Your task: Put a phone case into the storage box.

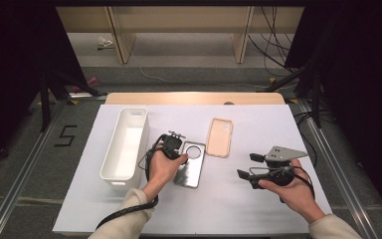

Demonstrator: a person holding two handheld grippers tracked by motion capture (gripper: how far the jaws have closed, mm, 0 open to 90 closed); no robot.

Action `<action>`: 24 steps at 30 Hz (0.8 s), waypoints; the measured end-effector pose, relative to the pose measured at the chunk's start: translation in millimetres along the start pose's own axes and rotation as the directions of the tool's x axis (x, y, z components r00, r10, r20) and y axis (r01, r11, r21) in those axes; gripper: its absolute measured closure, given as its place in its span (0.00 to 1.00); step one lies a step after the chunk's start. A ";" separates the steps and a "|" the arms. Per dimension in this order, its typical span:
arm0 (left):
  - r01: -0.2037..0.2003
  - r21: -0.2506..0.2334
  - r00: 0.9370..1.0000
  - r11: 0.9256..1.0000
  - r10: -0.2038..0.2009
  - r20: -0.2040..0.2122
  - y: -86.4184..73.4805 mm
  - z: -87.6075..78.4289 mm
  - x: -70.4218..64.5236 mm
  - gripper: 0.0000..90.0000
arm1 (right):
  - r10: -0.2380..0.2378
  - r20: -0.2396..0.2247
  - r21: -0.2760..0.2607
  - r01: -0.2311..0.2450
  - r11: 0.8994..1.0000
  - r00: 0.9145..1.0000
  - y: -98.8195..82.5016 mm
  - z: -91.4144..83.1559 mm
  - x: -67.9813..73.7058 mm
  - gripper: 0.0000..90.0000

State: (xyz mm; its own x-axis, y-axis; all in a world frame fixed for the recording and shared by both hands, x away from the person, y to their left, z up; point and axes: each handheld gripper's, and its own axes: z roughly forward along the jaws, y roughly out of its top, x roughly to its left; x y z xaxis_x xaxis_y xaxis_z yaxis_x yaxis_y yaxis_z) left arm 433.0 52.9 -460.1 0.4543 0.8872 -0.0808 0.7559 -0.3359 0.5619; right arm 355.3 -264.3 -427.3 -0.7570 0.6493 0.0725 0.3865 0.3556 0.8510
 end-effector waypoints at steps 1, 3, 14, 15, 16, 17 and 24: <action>0.001 0.000 1.000 1.000 -0.001 0.000 -0.7 0.1 -0.7 0.65 | 0.000 0.000 0.000 0.000 1.000 1.000 0.1 0.1 0.1 0.26; 0.006 0.005 1.000 1.000 -0.006 0.001 -2.2 0.6 -1.2 0.66 | 0.000 0.000 0.001 0.000 1.000 1.000 -0.1 0.4 0.1 0.26; 0.030 0.033 1.000 0.999 -0.030 0.003 -5.6 5.3 1.8 0.70 | -0.002 0.000 0.001 0.002 1.000 1.000 -0.1 0.8 0.0 0.26; 0.034 0.040 0.999 0.999 -0.034 0.003 -5.3 5.6 1.7 0.70 | -0.002 -0.001 -0.001 0.002 1.000 1.000 0.1 0.7 0.1 0.26; 0.036 0.043 0.999 0.998 -0.036 0.002 -5.2 6.0 1.6 0.70 | -0.002 -0.001 -0.001 0.002 1.000 1.000 0.1 0.7 0.1 0.26; 0.041 0.049 0.999 0.998 -0.041 -0.001 -4.8 6.6 1.6 0.71 | -0.002 -0.001 0.000 0.002 1.000 1.000 0.3 0.5 0.3 0.26; 0.058 0.065 0.998 0.996 -0.058 -0.006 -3.2 6.2 1.0 0.74 | -0.003 0.000 0.001 0.003 1.000 1.000 0.2 0.6 0.2 0.26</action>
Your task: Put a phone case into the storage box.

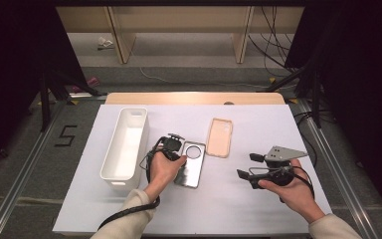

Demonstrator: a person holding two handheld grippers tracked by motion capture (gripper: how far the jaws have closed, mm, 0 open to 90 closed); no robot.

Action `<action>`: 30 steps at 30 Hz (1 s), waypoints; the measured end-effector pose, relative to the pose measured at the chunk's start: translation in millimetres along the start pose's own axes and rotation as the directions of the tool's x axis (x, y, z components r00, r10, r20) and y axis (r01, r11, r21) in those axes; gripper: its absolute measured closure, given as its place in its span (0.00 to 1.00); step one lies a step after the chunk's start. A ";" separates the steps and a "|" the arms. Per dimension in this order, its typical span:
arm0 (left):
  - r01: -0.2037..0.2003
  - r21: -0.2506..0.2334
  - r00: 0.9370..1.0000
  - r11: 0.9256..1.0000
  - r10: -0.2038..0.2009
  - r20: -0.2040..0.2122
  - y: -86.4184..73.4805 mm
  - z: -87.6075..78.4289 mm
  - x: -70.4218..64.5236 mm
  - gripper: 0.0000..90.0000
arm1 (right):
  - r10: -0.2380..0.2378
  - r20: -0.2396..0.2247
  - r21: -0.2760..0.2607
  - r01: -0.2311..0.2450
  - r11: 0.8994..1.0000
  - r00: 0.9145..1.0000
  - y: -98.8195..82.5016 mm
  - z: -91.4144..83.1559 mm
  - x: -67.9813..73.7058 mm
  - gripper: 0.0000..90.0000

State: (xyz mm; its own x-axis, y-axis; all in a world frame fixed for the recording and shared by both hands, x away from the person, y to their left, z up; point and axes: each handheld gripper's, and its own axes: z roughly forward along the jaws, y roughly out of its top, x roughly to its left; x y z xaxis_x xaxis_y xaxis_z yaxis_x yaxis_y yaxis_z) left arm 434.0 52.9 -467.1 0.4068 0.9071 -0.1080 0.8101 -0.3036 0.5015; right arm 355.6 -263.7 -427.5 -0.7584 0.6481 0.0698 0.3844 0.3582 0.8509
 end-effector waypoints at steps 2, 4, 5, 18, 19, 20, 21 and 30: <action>-0.002 0.007 1.000 1.000 0.002 -0.002 0.7 0.0 -0.7 0.75 | 0.000 -0.001 0.000 0.000 1.000 1.000 0.1 0.0 0.2 0.26; 0.001 0.015 1.000 1.000 -0.001 -0.004 1.5 0.1 -1.2 0.75 | -0.001 -0.001 0.000 0.001 1.000 1.000 0.2 0.1 0.3 0.26; 0.006 0.017 1.000 1.000 -0.006 -0.007 1.9 0.2 -1.3 0.75 | 0.000 -0.002 0.000 0.000 1.000 1.000 0.2 0.1 0.2 0.26; 0.014 0.078 1.000 0.997 -0.012 -0.028 7.1 1.2 -2.9 0.79 | 0.000 -0.005 0.000 0.000 1.000 1.000 0.4 0.2 0.3 0.27; 0.011 0.085 0.999 0.996 -0.009 -0.031 7.9 1.3 -3.8 0.80 | -0.001 -0.005 0.000 0.001 1.000 1.000 0.4 0.2 0.4 0.27; 0.011 0.085 0.999 0.996 -0.009 -0.031 7.9 1.3 -3.8 0.80 | -0.001 -0.005 0.000 0.001 1.000 1.000 0.4 0.2 0.4 0.27; 0.005 0.091 1.000 0.996 -0.002 -0.030 8.6 1.3 -3.9 0.80 | -0.001 -0.005 0.000 0.001 1.000 1.000 0.4 0.2 0.4 0.27; 0.000 0.122 0.999 0.993 0.006 -0.051 13.2 2.3 -6.5 0.81 | -0.001 -0.007 0.000 0.001 1.000 1.000 0.4 0.2 0.4 0.27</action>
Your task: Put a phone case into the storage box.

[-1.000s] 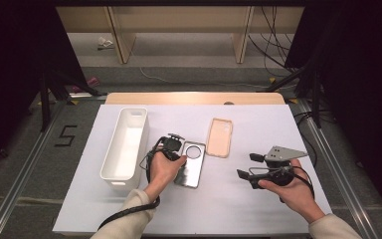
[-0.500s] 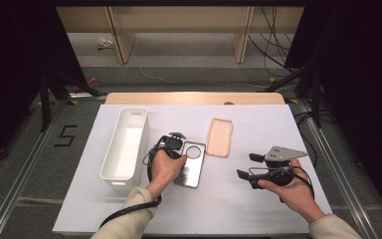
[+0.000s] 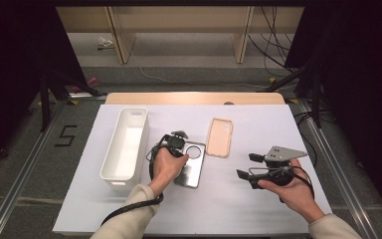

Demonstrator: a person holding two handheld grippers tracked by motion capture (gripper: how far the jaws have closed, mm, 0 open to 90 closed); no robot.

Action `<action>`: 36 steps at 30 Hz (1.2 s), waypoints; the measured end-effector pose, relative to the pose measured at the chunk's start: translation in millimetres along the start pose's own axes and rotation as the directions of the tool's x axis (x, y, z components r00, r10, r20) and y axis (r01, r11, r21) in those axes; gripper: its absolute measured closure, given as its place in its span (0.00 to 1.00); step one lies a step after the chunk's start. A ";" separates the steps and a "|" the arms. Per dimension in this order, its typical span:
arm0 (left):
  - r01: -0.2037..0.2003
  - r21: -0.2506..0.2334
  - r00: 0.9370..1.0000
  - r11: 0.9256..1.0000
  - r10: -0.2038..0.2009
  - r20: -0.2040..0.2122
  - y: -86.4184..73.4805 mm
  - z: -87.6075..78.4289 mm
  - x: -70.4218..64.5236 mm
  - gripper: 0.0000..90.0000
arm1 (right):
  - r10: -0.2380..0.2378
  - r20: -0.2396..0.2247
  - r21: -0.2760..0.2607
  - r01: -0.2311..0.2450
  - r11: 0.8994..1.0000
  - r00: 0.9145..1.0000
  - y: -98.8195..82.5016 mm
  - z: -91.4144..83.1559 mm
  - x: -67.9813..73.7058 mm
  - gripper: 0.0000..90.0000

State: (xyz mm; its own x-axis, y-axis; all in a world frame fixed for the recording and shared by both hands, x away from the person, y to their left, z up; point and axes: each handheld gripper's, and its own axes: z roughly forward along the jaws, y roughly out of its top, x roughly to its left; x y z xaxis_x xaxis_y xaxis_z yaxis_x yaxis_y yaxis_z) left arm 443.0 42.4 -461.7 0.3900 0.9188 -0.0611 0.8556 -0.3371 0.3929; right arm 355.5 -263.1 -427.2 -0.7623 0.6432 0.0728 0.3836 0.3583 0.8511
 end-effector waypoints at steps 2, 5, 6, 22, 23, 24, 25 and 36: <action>-0.001 0.005 1.000 1.000 0.001 0.000 0.5 0.1 0.3 0.81 | 0.000 0.000 -0.001 0.000 1.000 1.000 0.0 -0.1 0.0 0.27; -0.001 0.012 1.000 1.000 0.001 -0.001 1.8 0.3 0.1 0.81 | 0.000 -0.001 0.000 0.000 1.000 1.000 0.0 0.0 0.1 0.27; -0.002 0.017 1.000 1.000 0.002 -0.001 2.2 0.3 -0.1 0.81 | -0.001 -0.001 0.000 0.001 1.000 1.000 0.0 0.0 0.1 0.27; -0.015 0.082 1.000 0.996 0.016 -0.016 10.0 0.7 -2.6 0.85 | -0.004 -0.004 0.001 0.004 1.000 1.000 0.3 -0.2 0.5 0.27; -0.011 0.084 1.000 0.996 0.013 -0.017 10.5 0.9 -2.9 0.85 | -0.005 -0.004 0.001 0.005 1.000 1.000 0.3 -0.2 0.5 0.27; -0.010 0.087 1.000 0.996 0.012 -0.017 10.9 1.0 -2.8 0.85 | -0.005 -0.004 0.001 0.005 1.000 1.000 0.3 -0.2 0.5 0.27; -0.016 0.091 1.000 0.996 0.017 -0.016 11.7 1.2 -2.5 0.85 | -0.004 -0.004 0.001 0.004 1.000 1.000 0.3 -0.2 0.6 0.27; -0.010 0.124 0.999 0.992 0.013 -0.029 15.6 1.6 -4.8 0.86 | -0.007 -0.001 0.000 0.007 1.000 1.000 0.5 -0.2 1.1 0.28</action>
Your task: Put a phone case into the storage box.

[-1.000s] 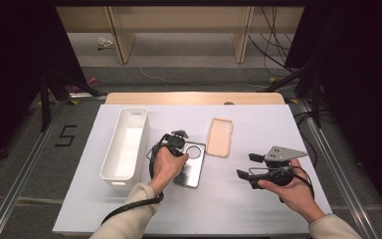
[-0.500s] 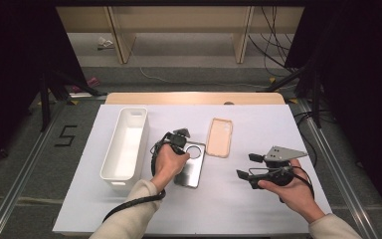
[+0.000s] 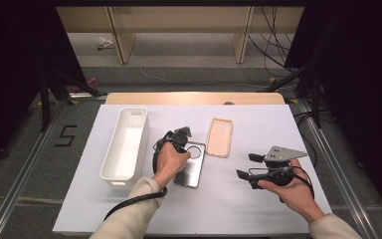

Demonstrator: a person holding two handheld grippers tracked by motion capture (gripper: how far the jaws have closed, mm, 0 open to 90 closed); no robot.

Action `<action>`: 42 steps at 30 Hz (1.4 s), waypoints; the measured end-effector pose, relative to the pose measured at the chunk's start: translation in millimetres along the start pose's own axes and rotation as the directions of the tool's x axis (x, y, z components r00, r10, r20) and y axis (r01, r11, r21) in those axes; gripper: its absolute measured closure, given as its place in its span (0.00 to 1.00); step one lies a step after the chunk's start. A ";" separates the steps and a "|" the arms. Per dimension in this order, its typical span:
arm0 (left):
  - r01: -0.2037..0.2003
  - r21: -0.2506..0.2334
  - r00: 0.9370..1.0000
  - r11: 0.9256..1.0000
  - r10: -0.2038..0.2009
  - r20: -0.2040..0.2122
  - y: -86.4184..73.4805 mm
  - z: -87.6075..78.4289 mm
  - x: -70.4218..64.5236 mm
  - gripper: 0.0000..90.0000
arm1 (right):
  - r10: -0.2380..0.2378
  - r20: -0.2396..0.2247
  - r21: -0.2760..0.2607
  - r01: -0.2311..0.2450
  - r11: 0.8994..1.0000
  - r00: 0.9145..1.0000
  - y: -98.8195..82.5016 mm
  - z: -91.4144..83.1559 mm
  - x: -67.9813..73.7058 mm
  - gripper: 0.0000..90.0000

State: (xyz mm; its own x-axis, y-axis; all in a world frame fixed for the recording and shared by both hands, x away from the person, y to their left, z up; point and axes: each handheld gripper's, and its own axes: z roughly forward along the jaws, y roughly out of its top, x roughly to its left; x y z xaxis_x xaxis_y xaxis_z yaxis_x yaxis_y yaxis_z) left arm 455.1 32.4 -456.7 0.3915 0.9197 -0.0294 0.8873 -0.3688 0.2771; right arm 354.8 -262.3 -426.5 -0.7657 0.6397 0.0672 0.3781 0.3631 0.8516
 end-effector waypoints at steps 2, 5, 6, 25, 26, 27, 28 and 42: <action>0.008 0.003 1.000 1.000 -0.008 -0.002 0.3 0.1 0.0 0.87 | -0.001 0.000 0.000 0.001 1.000 1.000 0.0 0.1 0.1 0.28; 0.012 0.006 1.000 1.000 -0.012 -0.003 0.6 -0.1 -0.2 0.88 | -0.002 0.000 0.001 0.002 1.000 1.000 0.0 0.1 0.1 0.28; 0.012 0.008 1.000 1.000 -0.012 -0.007 0.8 0.0 -0.5 0.88 | -0.002 -0.001 0.002 0.002 1.000 1.000 0.0 0.1 0.1 0.28; 0.043 0.014 0.998 0.999 -0.042 -0.040 2.5 0.4 -4.5 0.90 | -0.008 -0.003 0.005 0.008 1.000 1.000 0.1 0.4 0.6 0.28; 0.045 0.014 0.998 0.999 -0.044 -0.040 2.5 0.4 -4.4 0.90 | -0.008 -0.003 0.005 0.008 1.000 1.000 0.1 0.5 0.6 0.28; 0.047 0.013 0.998 0.999 -0.047 -0.039 2.5 0.4 -4.2 0.90 | -0.008 -0.003 0.005 0.008 1.000 1.000 0.1 0.5 0.6 0.28; 0.050 0.013 0.998 0.999 -0.049 -0.039 2.6 0.5 -4.2 0.90 | -0.008 -0.002 0.006 0.008 1.000 1.000 0.1 0.6 0.7 0.28; 0.062 0.015 0.996 0.998 -0.061 -0.059 3.1 0.7 -6.4 0.92 | -0.009 -0.004 0.006 0.009 1.000 1.000 0.1 0.6 0.9 0.29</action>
State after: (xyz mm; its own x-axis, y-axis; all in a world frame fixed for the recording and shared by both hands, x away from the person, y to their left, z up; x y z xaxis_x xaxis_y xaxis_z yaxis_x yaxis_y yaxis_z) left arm 455.5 25.2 -456.3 0.3218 0.9468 0.0103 0.9134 -0.3132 0.2601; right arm 354.5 -261.3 -426.7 -0.7710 0.6338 0.0617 0.3744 0.3728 0.8490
